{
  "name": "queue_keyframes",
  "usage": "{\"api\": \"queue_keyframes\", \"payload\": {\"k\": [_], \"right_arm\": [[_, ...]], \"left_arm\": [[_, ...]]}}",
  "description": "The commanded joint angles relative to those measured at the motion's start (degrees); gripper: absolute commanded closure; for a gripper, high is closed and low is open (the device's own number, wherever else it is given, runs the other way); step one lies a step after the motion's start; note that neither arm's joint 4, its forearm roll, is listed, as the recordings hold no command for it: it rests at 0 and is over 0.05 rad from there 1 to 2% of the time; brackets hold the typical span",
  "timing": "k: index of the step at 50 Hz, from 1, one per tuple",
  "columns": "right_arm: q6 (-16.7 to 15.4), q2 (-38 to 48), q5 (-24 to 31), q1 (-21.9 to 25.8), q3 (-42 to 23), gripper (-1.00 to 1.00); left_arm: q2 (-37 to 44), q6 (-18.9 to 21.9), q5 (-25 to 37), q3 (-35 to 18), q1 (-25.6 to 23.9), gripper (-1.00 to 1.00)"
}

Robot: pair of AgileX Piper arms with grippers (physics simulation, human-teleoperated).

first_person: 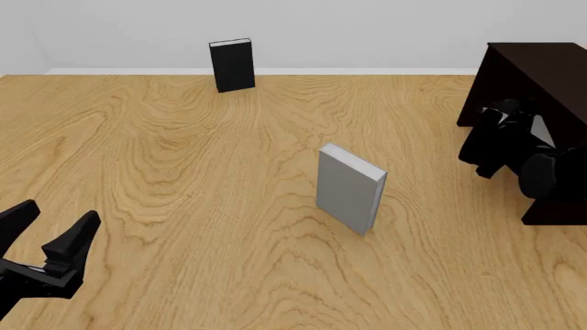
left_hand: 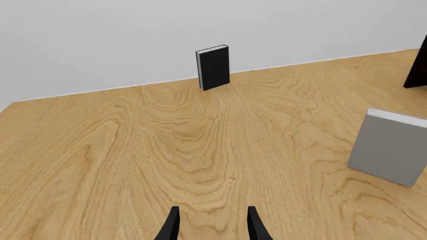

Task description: Pick up the book on the right and place it on the cabinet shelf.

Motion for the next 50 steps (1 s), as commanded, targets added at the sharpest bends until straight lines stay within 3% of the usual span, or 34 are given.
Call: {"api": "queue_keyframes", "payload": {"k": [1, 30, 50], "right_arm": [[-0.4, 1.5, 0.1, -3.0, -1.4, -1.00], [-0.3, -0.5, 1.0, -8.7, -0.5, -1.00], [0.0, -1.9, 1.6, -9.4, -0.3, -1.00]], "left_arm": [[-0.7, 0.0, 0.8, 0.0, 0.0, -1.00], [1.1, 0.1, -1.1, 0.0, 0.0, -1.00], [0.4, 0.2, -0.4, 0.0, 0.0, -1.00]]}}
